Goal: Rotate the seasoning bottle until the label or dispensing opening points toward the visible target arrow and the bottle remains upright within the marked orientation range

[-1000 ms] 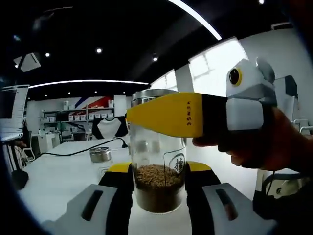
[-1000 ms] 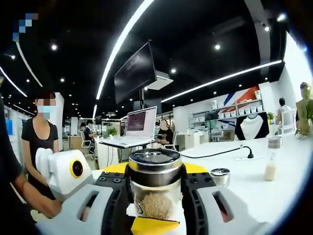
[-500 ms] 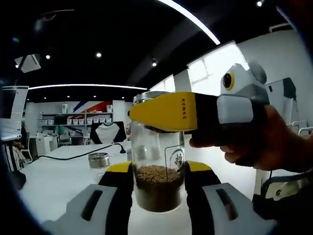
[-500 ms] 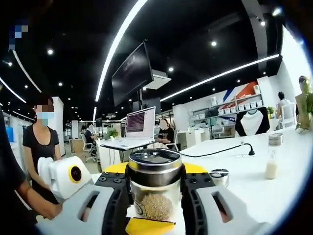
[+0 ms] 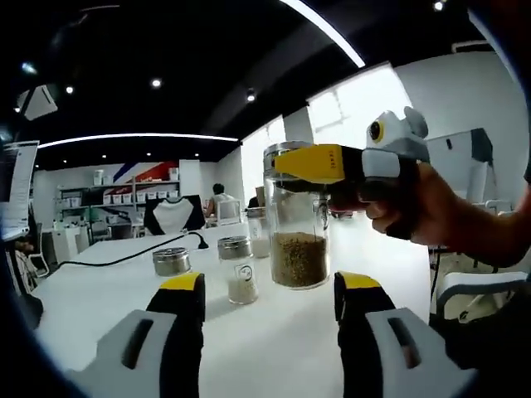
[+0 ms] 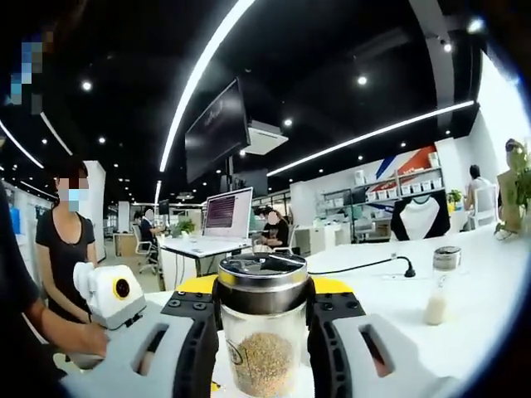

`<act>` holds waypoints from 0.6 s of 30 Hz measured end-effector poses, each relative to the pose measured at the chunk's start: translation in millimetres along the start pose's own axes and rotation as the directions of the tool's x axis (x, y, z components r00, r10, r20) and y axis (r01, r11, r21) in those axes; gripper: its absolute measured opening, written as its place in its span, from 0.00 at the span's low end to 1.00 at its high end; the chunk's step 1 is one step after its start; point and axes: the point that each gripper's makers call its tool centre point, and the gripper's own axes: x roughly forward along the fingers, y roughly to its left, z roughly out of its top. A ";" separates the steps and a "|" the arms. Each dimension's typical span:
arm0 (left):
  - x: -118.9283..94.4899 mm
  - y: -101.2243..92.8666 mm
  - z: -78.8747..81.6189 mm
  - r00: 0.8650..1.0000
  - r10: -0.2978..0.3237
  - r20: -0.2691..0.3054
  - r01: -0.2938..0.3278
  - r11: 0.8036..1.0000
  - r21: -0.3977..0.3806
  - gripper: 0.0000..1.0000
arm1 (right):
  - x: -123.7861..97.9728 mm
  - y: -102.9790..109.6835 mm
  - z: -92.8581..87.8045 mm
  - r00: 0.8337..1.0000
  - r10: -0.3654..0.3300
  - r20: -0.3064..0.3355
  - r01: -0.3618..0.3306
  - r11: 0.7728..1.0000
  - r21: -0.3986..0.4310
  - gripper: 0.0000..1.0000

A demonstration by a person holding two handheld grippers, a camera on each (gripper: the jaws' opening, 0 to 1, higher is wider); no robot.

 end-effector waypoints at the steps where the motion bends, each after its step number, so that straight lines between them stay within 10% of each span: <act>1: -0.5 0.8 -0.2 1.000 -0.001 -0.001 0.001 1.000 -0.001 0.69 | -0.8 -3.1 -0.1 1.000 -0.005 -0.002 0.005 1.000 0.000 0.38; 18: 0.3 4.2 -13.9 0.996 -0.030 -0.085 0.029 0.999 -0.015 0.94 | -8.0 -63.1 -18.3 0.995 -0.071 -0.077 0.068 0.997 -0.034 0.38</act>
